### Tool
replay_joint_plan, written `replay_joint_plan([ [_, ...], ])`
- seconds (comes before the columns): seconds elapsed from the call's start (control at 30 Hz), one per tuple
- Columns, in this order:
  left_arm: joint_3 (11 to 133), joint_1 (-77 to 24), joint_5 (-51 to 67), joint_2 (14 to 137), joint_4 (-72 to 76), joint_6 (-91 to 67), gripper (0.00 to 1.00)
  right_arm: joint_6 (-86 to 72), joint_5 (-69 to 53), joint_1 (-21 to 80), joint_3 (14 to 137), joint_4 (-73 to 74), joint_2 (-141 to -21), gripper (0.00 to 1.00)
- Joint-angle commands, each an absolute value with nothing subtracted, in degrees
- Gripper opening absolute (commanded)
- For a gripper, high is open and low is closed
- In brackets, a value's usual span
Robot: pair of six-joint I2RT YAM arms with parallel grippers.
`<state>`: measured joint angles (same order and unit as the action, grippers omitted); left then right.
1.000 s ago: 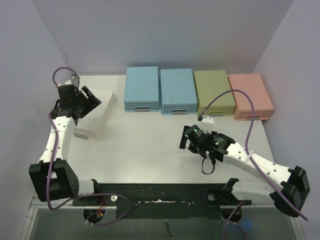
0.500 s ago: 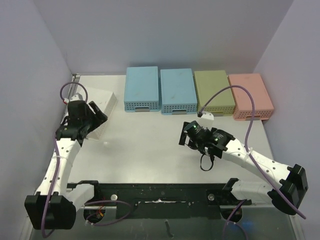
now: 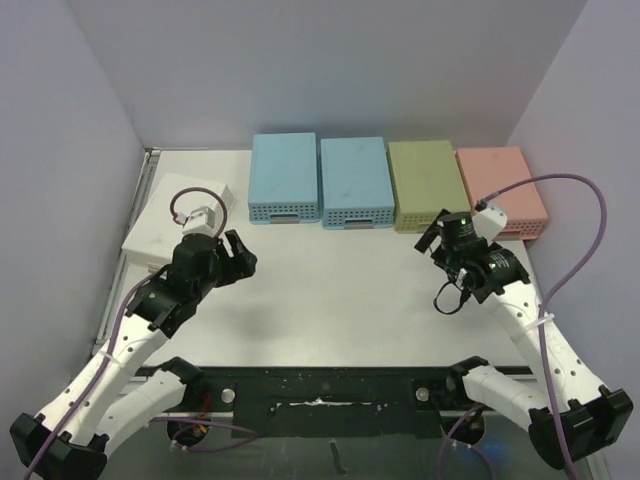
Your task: Turn the large container upside down
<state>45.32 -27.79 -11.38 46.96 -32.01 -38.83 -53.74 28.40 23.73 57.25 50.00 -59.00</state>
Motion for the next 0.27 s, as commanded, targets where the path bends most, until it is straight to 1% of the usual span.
replay_joint_plan([
  [0.0, 44.38, -30.47, -17.83, 44.83, -29.49, -39.09, 0.69, -49.06, 26.04, 19.14, 57.25, 47.35, -55.18, 0.98],
  [0.23, 42.69, -30.50, -17.26, 45.03, -26.11, -38.36, 0.70, -49.56, 26.46, 18.02, 57.15, 47.84, -53.91, 0.98],
])
